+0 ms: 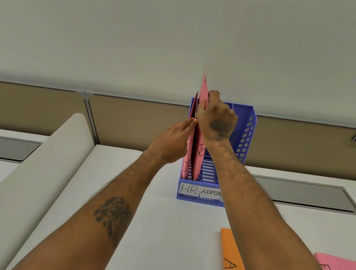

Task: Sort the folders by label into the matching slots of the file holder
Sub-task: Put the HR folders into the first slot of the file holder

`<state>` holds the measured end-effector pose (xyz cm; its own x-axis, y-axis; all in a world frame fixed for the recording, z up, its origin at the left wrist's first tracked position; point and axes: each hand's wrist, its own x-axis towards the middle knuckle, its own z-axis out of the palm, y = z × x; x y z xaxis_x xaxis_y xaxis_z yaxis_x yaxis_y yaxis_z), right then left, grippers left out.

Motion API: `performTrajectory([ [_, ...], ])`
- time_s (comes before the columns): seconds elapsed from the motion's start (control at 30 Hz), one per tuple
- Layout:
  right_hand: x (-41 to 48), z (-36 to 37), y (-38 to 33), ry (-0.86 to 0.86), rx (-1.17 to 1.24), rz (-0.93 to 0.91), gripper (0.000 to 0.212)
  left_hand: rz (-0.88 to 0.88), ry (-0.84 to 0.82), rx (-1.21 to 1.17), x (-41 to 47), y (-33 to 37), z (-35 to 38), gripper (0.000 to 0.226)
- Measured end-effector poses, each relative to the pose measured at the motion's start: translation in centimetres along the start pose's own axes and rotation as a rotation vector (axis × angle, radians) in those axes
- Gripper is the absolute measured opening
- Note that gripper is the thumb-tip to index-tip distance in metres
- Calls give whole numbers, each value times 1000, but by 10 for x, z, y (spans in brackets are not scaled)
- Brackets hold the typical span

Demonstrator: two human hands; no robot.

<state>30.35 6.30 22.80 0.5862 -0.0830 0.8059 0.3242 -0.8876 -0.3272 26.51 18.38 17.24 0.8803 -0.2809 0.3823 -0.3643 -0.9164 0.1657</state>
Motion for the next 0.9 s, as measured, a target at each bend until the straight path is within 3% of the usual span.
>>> performTrajectory([
  [0.37,-17,28,18,-228,-48,-49,44,4,-1,-16,-1,-3,-4,69],
  [0.63,-22,31,31,-424,-64,27,85,-7,-7,-22,-4,-1,-6,70],
  [0.8,-24,26,32,-497,-19,111,89,-10,-20,12,-5,-1,-5,71],
  [0.9,-23,21,34,-517,-28,121,79,-11,-40,32,-7,-1,-4,73],
])
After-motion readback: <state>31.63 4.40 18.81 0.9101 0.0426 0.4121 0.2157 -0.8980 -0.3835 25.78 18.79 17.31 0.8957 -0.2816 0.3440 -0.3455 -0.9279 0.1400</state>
